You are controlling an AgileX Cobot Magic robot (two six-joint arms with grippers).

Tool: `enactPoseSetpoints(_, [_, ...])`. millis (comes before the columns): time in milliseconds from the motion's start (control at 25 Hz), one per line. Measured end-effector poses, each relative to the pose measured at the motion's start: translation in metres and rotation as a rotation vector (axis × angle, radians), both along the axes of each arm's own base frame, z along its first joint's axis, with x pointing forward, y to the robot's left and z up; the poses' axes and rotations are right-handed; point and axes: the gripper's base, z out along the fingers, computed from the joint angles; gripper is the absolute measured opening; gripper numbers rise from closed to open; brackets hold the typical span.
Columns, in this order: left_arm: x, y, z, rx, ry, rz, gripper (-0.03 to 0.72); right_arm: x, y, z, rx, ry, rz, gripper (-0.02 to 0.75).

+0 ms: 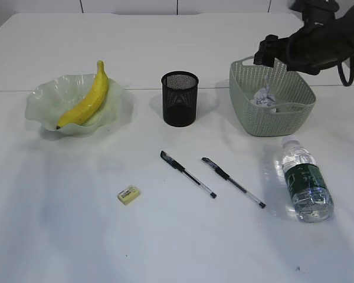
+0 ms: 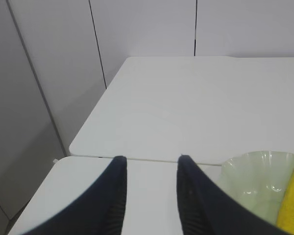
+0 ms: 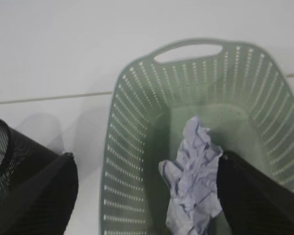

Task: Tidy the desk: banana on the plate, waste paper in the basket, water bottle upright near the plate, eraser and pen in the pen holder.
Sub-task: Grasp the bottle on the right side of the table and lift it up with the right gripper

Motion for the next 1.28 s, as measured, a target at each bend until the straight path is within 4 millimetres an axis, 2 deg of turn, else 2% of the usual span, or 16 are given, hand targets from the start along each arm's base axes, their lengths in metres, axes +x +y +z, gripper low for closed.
enactPoseSetpoints(160, [0.000, 0.000, 0.000, 0.000, 0.000, 0.000, 0.236, -0.007, 0.004, -0.007, 0.024, 0.110, 0.070, 0.668])
enactPoseSetpoints(320, [0.000, 0.000, 0.000, 0.000, 0.000, 0.000, 0.236, -0.016, -0.001, -0.011, -0.007, 0.215, 0.119, 0.666])
enactPoseSetpoints(400, [0.000, 0.000, 0.000, 0.000, 0.000, 0.000, 0.236, -0.020, -0.004, -0.002, -0.049, 0.218, 0.124, 0.666])
enactPoseSetpoints(560, [0.000, 0.000, 0.000, 0.000, 0.002, -0.001, 0.236, -0.025, -0.008, 0.028, -0.120, 0.217, 0.125, 0.664])
enactPoseSetpoints(760, [0.000, 0.000, 0.000, 0.000, 0.002, -0.001, 0.236, -0.036, -0.013, 0.053, -0.154, 0.386, 0.106, 0.657])
enactPoseSetpoints(920, [0.000, 0.000, 0.000, 0.000, 0.002, -0.001, 0.236, -0.048, -0.018, 0.062, -0.186, 0.546, 0.074, 0.656])
enactPoseSetpoints(1040, [0.000, 0.000, 0.000, -0.001, 0.003, -0.001, 0.236, -0.056, -0.023, 0.060, -0.212, 0.642, 0.037, 0.655])
enactPoseSetpoints(1280, [0.000, 0.000, 0.000, -0.001, 0.003, -0.001, 0.236, -0.058, -0.022, 0.059, -0.175, 0.671, 0.009, 0.646])
